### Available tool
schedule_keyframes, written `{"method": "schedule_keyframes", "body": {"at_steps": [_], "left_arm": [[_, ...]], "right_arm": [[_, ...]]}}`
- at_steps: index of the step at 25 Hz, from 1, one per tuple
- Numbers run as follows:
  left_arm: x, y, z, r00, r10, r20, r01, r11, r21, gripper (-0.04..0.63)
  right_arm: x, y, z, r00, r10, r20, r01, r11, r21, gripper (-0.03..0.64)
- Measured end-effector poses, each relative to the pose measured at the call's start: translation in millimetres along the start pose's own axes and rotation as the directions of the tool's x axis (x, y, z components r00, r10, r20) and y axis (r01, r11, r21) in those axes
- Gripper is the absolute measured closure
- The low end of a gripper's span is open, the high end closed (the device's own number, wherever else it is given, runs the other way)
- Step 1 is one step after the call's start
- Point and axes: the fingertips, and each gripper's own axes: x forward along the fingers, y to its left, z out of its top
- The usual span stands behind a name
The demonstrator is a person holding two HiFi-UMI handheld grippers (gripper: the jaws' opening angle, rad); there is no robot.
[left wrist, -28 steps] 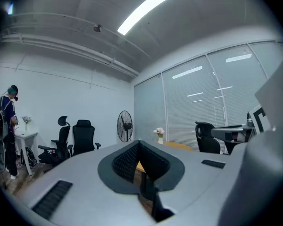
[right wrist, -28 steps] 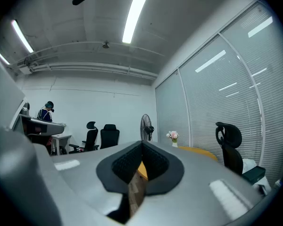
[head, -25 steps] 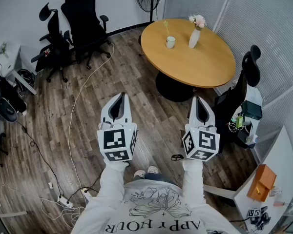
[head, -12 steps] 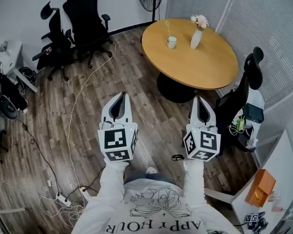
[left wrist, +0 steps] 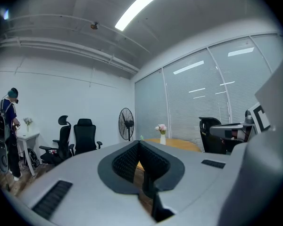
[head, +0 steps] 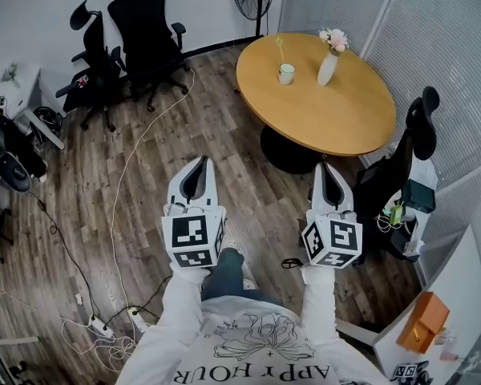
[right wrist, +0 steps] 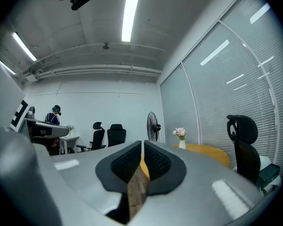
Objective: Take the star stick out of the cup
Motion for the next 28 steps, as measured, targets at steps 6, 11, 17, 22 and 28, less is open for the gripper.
{"method": "schedule_keyframes", "body": {"at_steps": [6, 11, 17, 22, 28], "left_arm": [[34, 8, -2, 1.000, -0.001, -0.003, 0.001, 1.000, -0.002, 0.589], [83, 20, -1, 1.000, -0.007, -0.004, 0.007, 1.000, -0.010, 0.589], [148, 36, 9, 1.000, -0.028, -0.001, 0.028, 1.000, -0.014, 0.589], [207, 51, 23, 0.998, -0.054, 0.009, 0.054, 0.998, -0.010, 0.591], [271, 74, 38, 0.996, -0.085, 0.018, 0.085, 0.996, -0.006, 0.589]], "right_arm": [[31, -7, -4, 1.000, -0.001, 0.001, 0.001, 1.000, -0.003, 0.601], [76, -18, -9, 1.000, -0.008, -0.007, 0.008, 1.000, -0.008, 0.590], [143, -25, -3, 1.000, -0.016, -0.005, 0.016, 1.000, -0.026, 0.586], [198, -33, 6, 0.999, -0.032, 0.008, 0.032, 0.999, -0.033, 0.581], [263, -35, 11, 0.999, -0.051, 0.016, 0.052, 0.998, -0.033, 0.571]]}}
